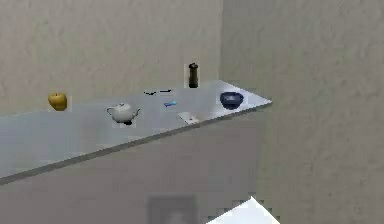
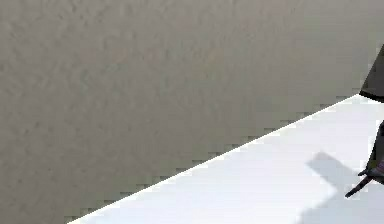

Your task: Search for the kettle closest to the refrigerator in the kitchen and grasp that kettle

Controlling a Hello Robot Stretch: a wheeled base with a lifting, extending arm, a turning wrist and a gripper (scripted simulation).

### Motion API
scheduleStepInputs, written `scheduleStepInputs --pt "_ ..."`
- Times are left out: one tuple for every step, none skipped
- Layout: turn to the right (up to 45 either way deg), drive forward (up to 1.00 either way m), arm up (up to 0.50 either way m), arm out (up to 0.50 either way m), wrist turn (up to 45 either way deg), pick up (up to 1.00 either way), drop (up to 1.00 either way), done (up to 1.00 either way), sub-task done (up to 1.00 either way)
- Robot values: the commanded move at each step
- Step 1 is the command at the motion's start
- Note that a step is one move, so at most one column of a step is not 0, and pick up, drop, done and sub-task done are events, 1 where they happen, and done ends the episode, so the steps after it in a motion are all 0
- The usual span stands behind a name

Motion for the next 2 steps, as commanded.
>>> scheduleStepInputs --pt "-30.0 0.00 0.00 0.00 0.0 0.00 0.00 0.00 0.00" --pt "0.0 0.30 0.00 0.00 0.0 0.00 0.00 0.00 0.00"
